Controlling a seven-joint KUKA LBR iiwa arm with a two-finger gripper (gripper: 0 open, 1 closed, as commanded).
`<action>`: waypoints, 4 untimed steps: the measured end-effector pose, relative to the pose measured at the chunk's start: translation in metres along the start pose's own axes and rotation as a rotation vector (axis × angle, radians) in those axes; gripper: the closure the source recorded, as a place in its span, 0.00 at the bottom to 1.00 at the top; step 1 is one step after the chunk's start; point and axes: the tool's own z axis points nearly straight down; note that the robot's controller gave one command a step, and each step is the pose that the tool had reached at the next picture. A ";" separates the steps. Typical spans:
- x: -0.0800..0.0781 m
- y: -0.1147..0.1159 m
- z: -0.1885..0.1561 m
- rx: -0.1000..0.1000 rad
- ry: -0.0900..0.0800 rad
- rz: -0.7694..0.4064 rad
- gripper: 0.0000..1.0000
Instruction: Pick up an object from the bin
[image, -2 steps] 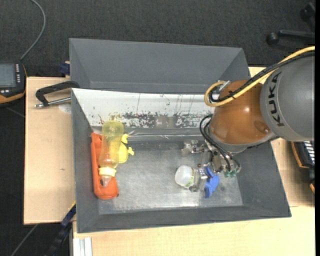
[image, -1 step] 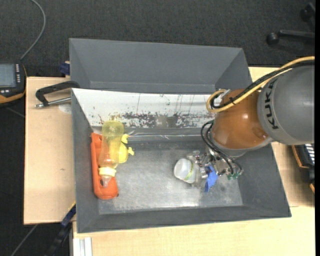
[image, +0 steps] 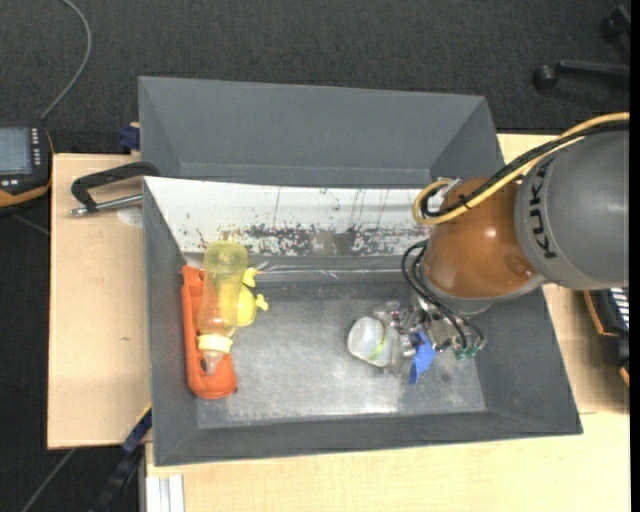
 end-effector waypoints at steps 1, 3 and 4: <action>0.000 0.014 -0.173 0.001 -0.012 -0.007 1.00; -0.006 0.024 -0.112 0.001 -0.013 -0.028 1.00; -0.030 0.036 -0.106 -0.002 -0.005 -0.023 1.00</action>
Offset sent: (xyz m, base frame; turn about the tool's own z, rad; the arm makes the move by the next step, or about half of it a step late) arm 0.0000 0.0000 0.0000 0.0000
